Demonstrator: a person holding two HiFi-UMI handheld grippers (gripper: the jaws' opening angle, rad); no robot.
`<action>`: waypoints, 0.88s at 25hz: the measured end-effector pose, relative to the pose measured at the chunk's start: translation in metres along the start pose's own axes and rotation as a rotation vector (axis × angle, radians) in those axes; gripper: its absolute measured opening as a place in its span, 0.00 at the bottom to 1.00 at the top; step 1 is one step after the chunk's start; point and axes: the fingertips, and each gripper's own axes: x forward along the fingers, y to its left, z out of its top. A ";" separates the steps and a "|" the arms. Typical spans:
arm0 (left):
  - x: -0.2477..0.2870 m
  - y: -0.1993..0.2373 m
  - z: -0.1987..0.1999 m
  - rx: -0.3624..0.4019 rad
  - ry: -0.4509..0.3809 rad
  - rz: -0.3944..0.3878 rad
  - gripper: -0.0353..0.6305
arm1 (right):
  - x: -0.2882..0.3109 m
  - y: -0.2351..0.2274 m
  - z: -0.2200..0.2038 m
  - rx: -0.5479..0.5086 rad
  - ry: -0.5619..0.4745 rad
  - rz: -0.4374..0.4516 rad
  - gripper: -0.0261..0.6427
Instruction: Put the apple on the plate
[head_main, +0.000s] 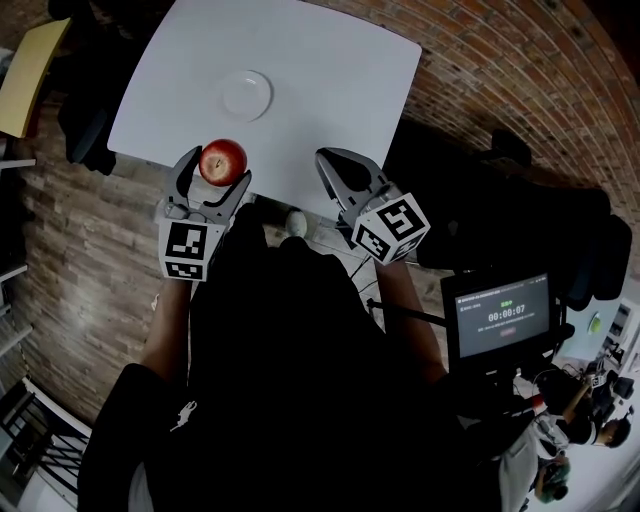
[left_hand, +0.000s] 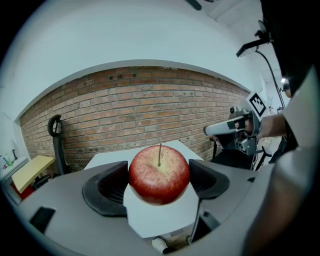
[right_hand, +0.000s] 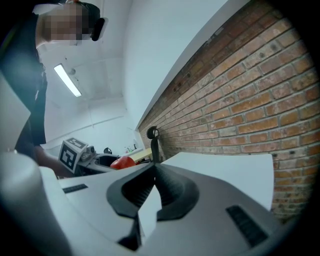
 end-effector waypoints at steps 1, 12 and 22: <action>0.001 0.001 0.000 -0.002 -0.002 0.000 0.63 | 0.001 0.001 0.000 -0.002 0.002 0.001 0.04; 0.028 0.033 0.007 -0.023 -0.035 -0.059 0.63 | 0.036 -0.002 0.016 -0.025 0.013 -0.037 0.04; 0.059 0.082 -0.014 -0.045 -0.021 -0.145 0.63 | 0.097 0.003 0.018 -0.020 0.042 -0.083 0.04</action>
